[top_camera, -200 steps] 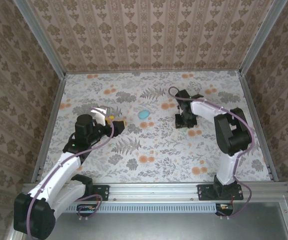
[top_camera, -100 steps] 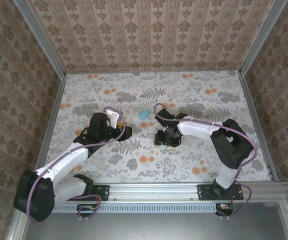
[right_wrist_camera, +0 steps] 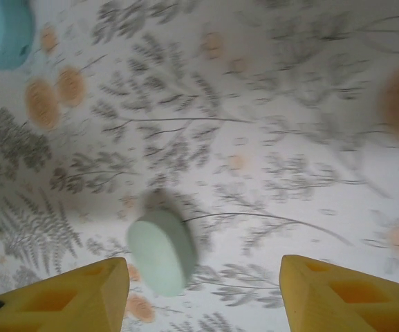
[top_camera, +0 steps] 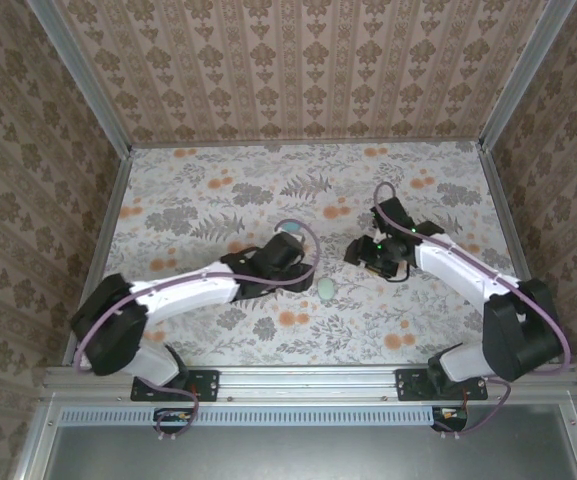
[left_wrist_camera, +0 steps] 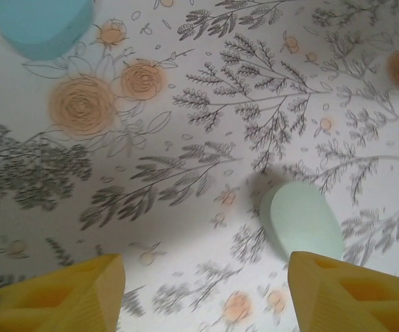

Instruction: Insert wireless bluetooth earbuds into charging case

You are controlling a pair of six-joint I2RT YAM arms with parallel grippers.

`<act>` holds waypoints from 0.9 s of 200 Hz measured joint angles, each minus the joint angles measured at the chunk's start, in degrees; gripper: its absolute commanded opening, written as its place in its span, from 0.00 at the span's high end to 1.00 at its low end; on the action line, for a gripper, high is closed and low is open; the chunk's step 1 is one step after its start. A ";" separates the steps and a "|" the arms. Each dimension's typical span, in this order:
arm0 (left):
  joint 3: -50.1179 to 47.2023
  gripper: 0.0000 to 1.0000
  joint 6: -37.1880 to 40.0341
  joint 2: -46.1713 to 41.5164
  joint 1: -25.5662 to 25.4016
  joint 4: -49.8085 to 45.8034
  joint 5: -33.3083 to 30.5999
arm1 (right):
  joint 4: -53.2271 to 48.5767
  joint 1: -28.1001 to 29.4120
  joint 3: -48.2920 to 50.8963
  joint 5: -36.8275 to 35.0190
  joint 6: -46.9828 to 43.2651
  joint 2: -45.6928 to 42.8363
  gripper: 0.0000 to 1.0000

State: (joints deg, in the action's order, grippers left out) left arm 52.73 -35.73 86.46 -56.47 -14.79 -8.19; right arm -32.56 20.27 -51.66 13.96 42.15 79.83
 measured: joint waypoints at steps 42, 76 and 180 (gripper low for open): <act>11.54 0.43 -12.07 13.14 -4.48 -7.23 -2.78 | -0.39 -4.87 4.96 1.42 -3.26 -5.97 0.39; 18.88 0.43 -17.18 20.70 -6.82 -10.93 -1.36 | -0.37 -7.72 7.50 3.23 -5.88 -6.51 0.39; 24.90 0.44 -18.16 27.71 -7.21 -16.74 1.92 | -0.33 -12.02 9.03 6.29 -9.25 -8.61 0.39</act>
State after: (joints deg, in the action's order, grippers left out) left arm 77.62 -53.89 114.17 -63.68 -31.53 -6.26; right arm -32.88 8.25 -42.63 20.25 32.91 71.22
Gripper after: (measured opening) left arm 0.584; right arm 0.612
